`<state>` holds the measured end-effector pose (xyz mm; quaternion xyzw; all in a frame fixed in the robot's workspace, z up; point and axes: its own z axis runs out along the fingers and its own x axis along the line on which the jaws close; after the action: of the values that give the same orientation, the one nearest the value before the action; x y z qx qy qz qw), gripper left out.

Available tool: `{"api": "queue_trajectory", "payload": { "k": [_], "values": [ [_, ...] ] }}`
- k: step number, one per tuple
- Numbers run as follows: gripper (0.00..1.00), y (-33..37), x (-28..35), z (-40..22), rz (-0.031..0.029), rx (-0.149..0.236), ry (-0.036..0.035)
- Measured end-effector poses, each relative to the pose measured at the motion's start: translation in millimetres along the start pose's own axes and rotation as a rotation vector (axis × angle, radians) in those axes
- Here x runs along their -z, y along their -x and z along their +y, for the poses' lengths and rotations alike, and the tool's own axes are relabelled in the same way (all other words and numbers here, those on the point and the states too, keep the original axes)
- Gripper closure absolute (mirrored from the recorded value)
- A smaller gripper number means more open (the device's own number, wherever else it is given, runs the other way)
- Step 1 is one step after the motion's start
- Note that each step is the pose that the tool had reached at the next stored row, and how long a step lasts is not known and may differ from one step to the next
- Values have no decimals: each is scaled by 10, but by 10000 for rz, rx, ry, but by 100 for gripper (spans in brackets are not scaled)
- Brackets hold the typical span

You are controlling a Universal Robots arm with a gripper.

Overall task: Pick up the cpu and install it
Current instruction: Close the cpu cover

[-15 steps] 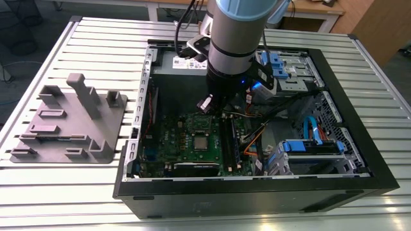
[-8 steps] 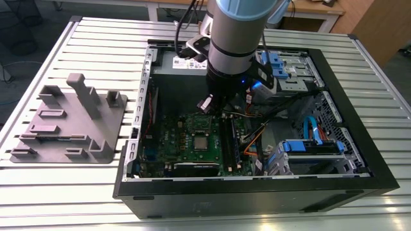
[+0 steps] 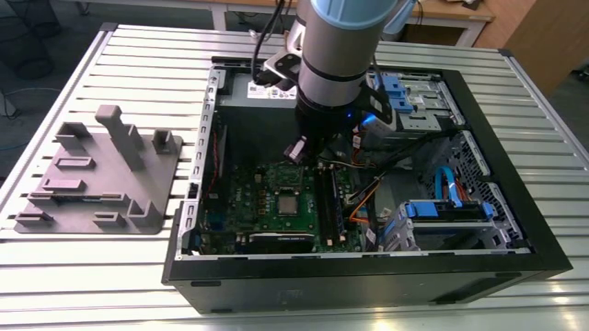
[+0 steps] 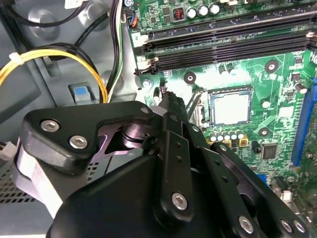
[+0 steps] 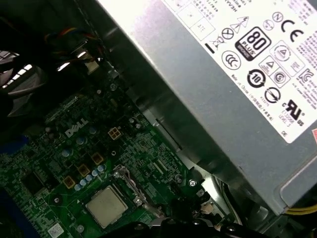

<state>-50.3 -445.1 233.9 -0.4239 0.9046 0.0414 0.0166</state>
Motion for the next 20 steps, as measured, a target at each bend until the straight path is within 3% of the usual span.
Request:
{"api": "queue_trajectory", "payload": {
  "k": [20],
  "values": [
    [89, 5, 131, 13, 34, 840, 34]
  ]
}}
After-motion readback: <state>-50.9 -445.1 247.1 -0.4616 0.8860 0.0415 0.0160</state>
